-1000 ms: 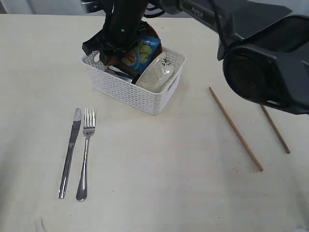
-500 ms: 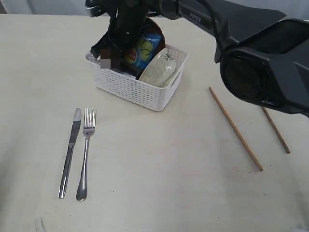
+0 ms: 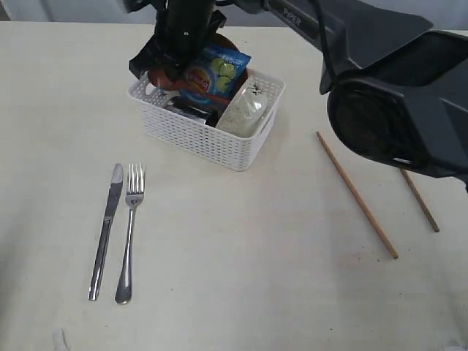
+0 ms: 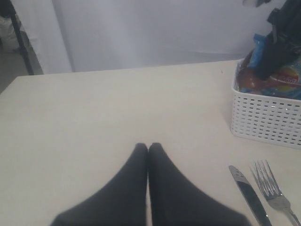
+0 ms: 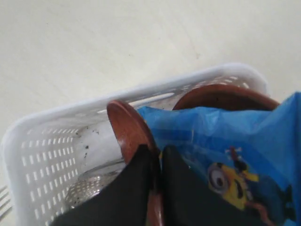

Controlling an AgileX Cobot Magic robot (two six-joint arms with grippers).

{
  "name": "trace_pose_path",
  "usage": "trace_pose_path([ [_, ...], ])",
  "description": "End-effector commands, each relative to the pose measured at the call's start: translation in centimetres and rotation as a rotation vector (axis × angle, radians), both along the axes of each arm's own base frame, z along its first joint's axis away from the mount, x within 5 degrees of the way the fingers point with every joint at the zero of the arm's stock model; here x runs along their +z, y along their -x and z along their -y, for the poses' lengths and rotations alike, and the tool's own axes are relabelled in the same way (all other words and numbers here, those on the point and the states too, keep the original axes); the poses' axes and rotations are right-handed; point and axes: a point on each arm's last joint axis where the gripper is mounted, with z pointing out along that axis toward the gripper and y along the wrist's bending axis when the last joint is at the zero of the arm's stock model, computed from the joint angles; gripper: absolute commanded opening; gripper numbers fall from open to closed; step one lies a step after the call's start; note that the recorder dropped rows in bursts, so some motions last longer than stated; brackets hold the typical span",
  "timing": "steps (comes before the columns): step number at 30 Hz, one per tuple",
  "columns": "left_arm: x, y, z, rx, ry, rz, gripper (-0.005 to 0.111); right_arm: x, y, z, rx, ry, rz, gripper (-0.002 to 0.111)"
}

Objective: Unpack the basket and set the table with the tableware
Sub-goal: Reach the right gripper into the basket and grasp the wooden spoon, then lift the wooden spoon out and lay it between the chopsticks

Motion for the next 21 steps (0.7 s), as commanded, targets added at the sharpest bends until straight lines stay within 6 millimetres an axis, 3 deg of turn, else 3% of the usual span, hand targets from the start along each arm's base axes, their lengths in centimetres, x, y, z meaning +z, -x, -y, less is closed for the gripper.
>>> trace_pose_path([
  [1, 0.0, 0.0, 0.1, -0.008, 0.004, 0.006, 0.0, 2.5, 0.4, -0.1, -0.005, -0.021, 0.046, 0.0],
  [6, 0.0, 0.0, 0.1, -0.008, 0.012, 0.005, 0.0, 5.5, 1.3, 0.4, -0.001, -0.052, 0.061, 0.0],
  [13, 0.0, 0.0, 0.1, -0.008, 0.012, 0.005, 0.0, 11.5, 2.7, 1.6, -0.002, -0.129, 0.152, 0.0],
  [21, 0.0, 0.0, 0.1, -0.008, 0.012, 0.005, 0.0, 18.7, 4.9, 4.8, -0.078, -0.162, 0.266, 0.0],
])
